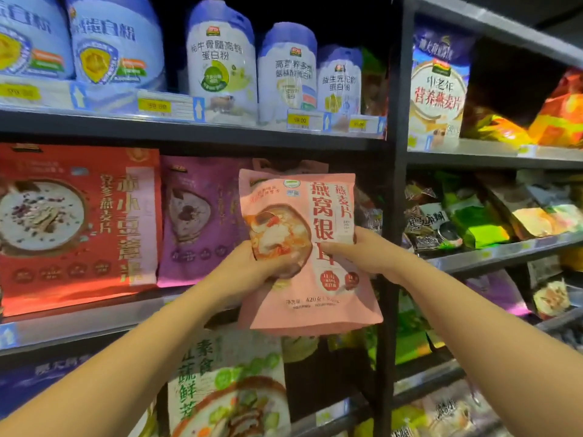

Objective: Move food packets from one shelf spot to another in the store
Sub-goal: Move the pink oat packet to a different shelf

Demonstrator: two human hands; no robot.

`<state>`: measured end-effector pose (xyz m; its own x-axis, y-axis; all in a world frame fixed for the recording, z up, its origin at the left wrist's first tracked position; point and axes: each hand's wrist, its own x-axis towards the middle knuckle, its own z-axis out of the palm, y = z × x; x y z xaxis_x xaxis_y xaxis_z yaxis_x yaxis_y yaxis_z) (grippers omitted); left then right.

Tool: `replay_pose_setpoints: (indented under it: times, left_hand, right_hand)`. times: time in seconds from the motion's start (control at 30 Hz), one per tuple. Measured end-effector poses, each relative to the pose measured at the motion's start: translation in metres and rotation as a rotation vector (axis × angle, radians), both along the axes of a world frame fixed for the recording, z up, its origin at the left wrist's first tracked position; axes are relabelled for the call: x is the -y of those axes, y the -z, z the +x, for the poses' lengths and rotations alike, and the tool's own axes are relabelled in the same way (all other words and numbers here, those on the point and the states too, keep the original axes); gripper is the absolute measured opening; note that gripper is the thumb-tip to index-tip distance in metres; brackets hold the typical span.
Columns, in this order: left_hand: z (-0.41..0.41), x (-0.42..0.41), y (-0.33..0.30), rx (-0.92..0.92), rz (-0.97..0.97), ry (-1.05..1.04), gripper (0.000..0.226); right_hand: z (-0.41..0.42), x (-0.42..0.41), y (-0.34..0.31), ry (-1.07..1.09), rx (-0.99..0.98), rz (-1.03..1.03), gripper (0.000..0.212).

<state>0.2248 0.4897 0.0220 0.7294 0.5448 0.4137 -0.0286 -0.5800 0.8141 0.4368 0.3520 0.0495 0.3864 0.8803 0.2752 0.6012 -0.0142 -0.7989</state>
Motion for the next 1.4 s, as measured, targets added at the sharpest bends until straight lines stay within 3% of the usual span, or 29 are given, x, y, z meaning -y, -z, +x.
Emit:
replay_pose_setpoints:
  times: [0.2, 0.4, 0.53, 0.7, 0.77, 0.87, 0.93, 1.13, 1.3, 1.4]
  left_hand:
    - [0.052, -0.020, -0.023, -0.038, -0.134, -0.239, 0.046]
    - [0.085, -0.039, -0.030, -0.053, -0.266, -0.345, 0.052]
    - [0.099, -0.052, -0.041, -0.043, -0.293, -0.364, 0.052]
    - [0.107, -0.081, -0.056, -0.080, -0.282, -0.379, 0.072]
    - [0.111, -0.092, -0.060, -0.076, -0.283, -0.363, 0.069]
    - [0.120, -0.103, -0.058, -0.069, -0.265, -0.345, 0.060]
    - [0.127, -0.111, -0.050, -0.058, -0.267, -0.360, 0.049]
    - [0.139, -0.127, -0.017, -0.027, -0.247, -0.490, 0.038]
    - [0.141, -0.127, -0.013, -0.073, -0.127, -0.482, 0.051]
    - [0.139, -0.127, -0.011, -0.141, -0.067, -0.478, 0.043]
  right_hand:
    - [0.055, -0.040, -0.024, 0.001, 0.055, -0.001, 0.012]
    - [0.088, -0.079, -0.038, 0.030, 0.014, 0.001, 0.012]
    - [0.097, -0.104, -0.047, 0.078, -0.026, 0.034, 0.027]
    - [0.101, -0.127, -0.059, 0.149, -0.029, 0.119, 0.039]
    - [0.103, -0.134, -0.064, 0.159, -0.008, 0.147, 0.035]
    - [0.107, -0.142, -0.068, 0.217, 0.017, 0.130, 0.002]
    - [0.109, -0.146, -0.064, 0.236, 0.001, 0.088, 0.016]
    - [0.103, -0.153, -0.032, 0.211, -0.114, 0.184, 0.030]
    - [0.110, -0.155, -0.015, 0.214, -0.138, 0.221, 0.023]
    - [0.112, -0.154, -0.006, 0.225, -0.090, 0.193, 0.019]
